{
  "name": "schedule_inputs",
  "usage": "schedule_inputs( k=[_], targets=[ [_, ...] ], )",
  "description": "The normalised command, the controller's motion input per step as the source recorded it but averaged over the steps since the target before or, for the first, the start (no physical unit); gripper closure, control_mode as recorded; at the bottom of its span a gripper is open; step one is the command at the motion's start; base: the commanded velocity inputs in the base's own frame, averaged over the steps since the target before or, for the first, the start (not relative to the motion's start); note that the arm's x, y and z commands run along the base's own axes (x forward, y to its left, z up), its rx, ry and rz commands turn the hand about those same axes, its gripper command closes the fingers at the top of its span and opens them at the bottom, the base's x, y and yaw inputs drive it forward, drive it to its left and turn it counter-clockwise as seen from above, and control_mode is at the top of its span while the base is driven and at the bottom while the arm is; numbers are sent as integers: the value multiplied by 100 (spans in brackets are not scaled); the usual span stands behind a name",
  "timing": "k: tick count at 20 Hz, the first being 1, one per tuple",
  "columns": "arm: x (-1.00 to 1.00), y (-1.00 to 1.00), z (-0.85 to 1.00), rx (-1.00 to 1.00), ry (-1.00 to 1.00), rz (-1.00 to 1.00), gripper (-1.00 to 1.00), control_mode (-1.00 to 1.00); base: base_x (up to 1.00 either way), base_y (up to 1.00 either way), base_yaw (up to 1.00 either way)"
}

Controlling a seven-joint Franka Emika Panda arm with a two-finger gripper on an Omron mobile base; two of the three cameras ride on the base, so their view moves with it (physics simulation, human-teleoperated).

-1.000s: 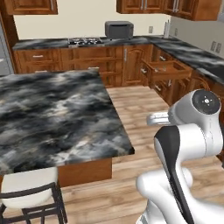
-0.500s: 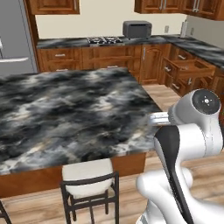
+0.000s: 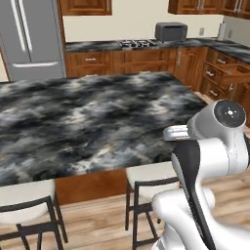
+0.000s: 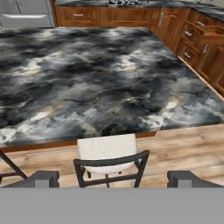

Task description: Pick up the metallic utensils from the counter and place them in the open drawer. Make sure not to pick up any wooden utensils.

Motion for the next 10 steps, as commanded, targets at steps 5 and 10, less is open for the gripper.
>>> schedule_inputs(
  k=[5, 10],
  targets=[
    [0, 0, 0, 0, 0, 0, -100, 100, -35, 100, 0],
    [0, 0, 0, 0, 0, 0, -100, 100, -19, 100, 0]
  ],
)
